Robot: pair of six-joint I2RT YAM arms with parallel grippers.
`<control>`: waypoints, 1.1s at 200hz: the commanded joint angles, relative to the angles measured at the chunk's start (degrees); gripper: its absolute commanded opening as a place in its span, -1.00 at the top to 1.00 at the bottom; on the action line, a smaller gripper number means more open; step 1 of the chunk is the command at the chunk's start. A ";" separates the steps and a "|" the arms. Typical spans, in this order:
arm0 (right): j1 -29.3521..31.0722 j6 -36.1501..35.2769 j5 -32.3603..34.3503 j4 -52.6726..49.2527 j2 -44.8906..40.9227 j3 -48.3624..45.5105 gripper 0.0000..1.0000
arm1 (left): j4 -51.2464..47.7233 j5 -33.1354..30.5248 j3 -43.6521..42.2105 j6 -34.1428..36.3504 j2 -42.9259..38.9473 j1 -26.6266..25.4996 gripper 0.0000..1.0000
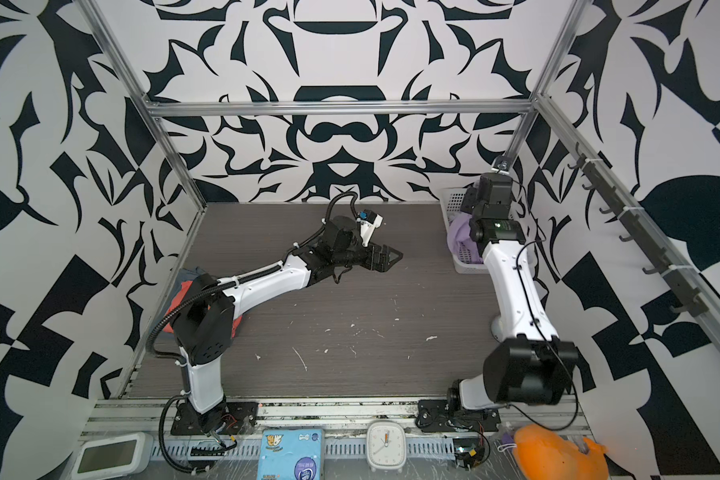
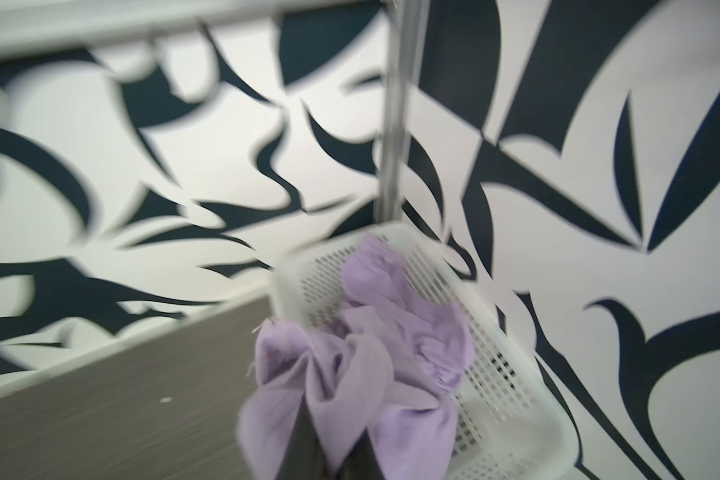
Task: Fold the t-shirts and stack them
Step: 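Grasp the lavender t-shirt with the right gripper and lift it high out of the basket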
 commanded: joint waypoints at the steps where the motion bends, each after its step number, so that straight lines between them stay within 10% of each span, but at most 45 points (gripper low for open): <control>1: 4.92 -2.06 -1.63 2.81 -5.91 2.16 1.00 | 3.91 -1.91 -3.32 0.14 -4.87 -0.20 -0.98; 104: 20.90 0.35 -27.28 7.86 -5.75 23.52 1.00 | 7.67 -18.89 -21.06 6.90 -27.22 0.16 -0.98; 220: 21.25 8.11 -34.51 16.54 3.26 35.99 1.00 | 1.71 -27.42 -27.88 10.62 -40.04 1.01 -0.99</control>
